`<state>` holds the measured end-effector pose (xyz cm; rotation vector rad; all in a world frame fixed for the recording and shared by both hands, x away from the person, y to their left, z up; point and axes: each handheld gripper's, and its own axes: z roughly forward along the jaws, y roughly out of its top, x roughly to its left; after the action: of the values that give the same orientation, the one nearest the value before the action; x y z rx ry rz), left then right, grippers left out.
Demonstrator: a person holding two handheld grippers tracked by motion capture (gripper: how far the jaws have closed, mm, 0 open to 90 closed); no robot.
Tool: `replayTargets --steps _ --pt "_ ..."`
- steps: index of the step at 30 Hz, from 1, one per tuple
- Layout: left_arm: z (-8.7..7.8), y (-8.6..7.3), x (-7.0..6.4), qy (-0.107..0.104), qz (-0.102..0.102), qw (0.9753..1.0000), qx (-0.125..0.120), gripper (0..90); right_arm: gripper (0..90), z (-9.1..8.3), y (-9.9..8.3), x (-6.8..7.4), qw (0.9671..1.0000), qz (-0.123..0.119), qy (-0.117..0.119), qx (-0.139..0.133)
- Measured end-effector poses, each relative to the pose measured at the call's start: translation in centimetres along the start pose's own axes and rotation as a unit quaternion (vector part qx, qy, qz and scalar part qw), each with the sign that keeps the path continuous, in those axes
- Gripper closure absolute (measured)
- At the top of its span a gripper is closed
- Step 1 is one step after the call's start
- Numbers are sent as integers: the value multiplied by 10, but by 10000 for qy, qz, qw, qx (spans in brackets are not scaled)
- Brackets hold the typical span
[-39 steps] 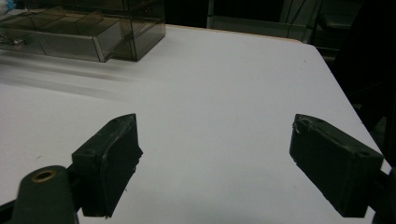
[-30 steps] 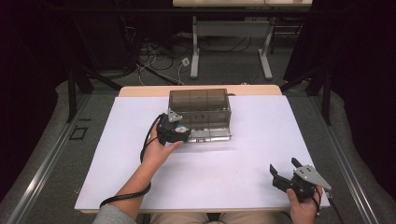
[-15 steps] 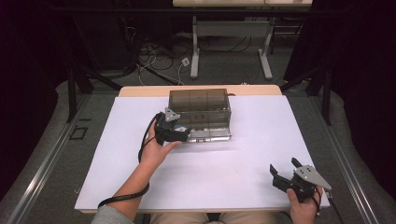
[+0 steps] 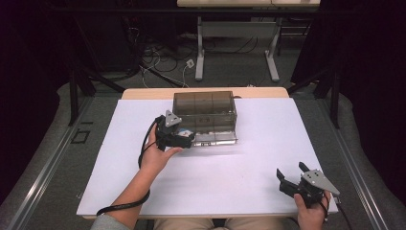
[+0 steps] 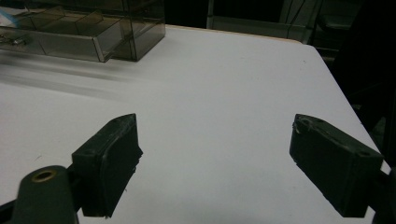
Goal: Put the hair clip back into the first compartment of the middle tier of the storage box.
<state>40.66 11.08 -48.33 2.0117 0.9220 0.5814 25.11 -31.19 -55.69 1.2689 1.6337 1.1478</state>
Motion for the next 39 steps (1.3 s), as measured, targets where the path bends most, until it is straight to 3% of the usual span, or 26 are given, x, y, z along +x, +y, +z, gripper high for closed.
replayTargets --steps 11,12,13,14,19,22,23,26,39 --pt "-15 -1 -1 -115 -112 9998 -127 2 153 0 0 0 10000 -8 6 3" --pt "-16 -1 -1 -128 -112 9997 -149 2 153 3 -1 1 9998 18 -59 -163" --pt "-18 -1 -1 -135 -119 9997 -172 2 153 3 -1 1 9998 21 -59 -163" --pt "-19 -2 -2 -150 -157 9996 -185 2 153 0 0 1 10000 -7 -5 -10" --pt "-28 -5 -2 -207 -231 9990 -323 2 153 0 0 0 10000 0 14 12" --pt "-34 -6 -3 -182 -209 9989 -372 3 153 0 0 1 10000 7 8 2" --pt "-36 -6 -4 -159 -218 9988 -403 3 153 2 -1 1 9999 14 -54 -118" --pt "-42 -8 -4 -160 -227 9986 -448 2 153 0 0 1 10000 9 -4 15" --pt "-70 -22 3 -53 -354 9978 -560 3 153 0 0 1 10000 24 -3 -3"
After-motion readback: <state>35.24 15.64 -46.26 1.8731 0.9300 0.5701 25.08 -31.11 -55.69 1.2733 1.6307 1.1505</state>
